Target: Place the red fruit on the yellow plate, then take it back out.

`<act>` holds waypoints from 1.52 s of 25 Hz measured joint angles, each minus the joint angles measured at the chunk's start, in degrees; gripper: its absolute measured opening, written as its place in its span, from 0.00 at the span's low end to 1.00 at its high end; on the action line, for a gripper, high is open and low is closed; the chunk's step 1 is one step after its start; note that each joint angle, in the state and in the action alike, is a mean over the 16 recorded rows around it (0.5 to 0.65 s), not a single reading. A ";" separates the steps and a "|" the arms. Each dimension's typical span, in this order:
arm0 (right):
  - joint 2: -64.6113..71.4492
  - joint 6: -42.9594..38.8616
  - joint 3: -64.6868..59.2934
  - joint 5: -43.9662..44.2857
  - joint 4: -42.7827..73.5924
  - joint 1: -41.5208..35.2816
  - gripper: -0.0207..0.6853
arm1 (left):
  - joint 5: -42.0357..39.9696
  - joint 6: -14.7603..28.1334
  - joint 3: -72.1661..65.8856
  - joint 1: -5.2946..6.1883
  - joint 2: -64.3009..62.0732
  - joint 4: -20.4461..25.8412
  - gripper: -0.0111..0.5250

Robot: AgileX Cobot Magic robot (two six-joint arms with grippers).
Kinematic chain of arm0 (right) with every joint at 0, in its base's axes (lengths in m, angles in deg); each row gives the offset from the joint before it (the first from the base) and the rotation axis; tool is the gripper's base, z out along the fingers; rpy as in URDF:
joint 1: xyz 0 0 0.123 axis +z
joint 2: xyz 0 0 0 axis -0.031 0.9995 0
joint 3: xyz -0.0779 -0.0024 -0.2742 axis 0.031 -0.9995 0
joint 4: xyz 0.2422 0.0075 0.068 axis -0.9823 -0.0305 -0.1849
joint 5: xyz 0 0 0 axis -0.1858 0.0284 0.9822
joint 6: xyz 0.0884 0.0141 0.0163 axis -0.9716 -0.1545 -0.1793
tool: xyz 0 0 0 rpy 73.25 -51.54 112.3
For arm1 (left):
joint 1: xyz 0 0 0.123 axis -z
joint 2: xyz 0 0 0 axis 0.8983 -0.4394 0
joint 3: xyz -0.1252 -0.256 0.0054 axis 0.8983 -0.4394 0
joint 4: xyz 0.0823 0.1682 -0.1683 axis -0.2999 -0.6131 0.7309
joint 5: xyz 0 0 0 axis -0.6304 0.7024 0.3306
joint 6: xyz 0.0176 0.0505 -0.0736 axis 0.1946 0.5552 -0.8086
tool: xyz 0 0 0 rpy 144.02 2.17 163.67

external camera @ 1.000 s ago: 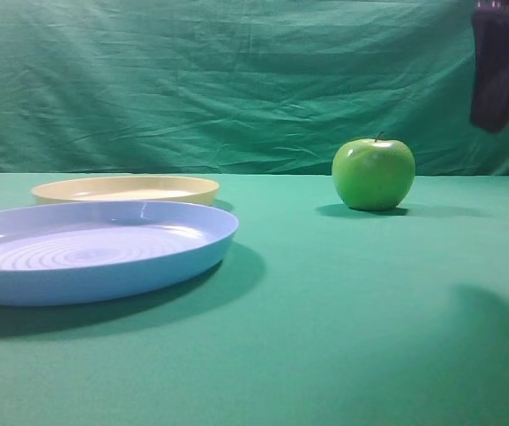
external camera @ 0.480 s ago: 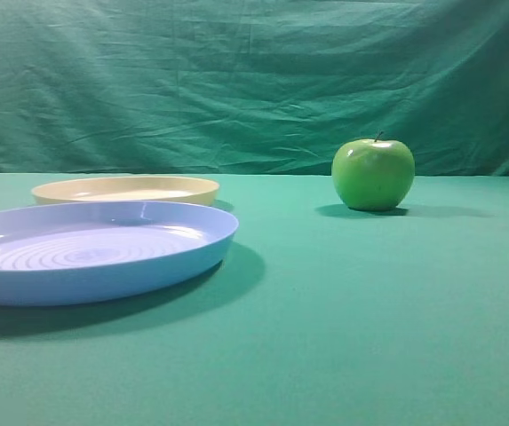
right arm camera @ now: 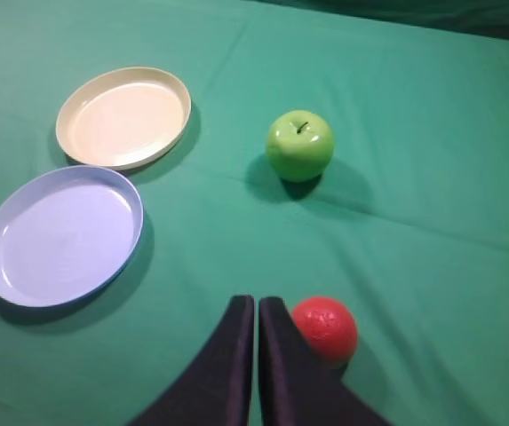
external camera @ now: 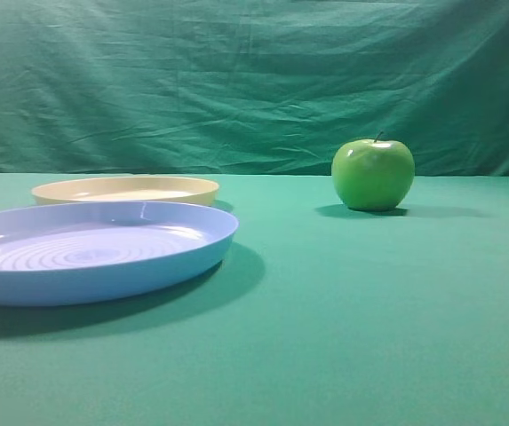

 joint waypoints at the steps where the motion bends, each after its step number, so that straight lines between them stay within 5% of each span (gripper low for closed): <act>1: -1.51 -0.61 -0.72 -0.67 0.64 -0.06 0.03 | 0.00 0.01 0.00 0.00 0.00 0.00 0.02; 21: -28.79 -5.65 -38.43 -27.84 8.83 -14.76 0.03 | 0.00 0.03 0.00 0.00 0.00 0.00 0.02; 38: -33.47 -5.95 -57.91 -41.67 8.77 -15.95 0.03 | 0.00 0.03 0.00 0.00 0.00 0.00 0.02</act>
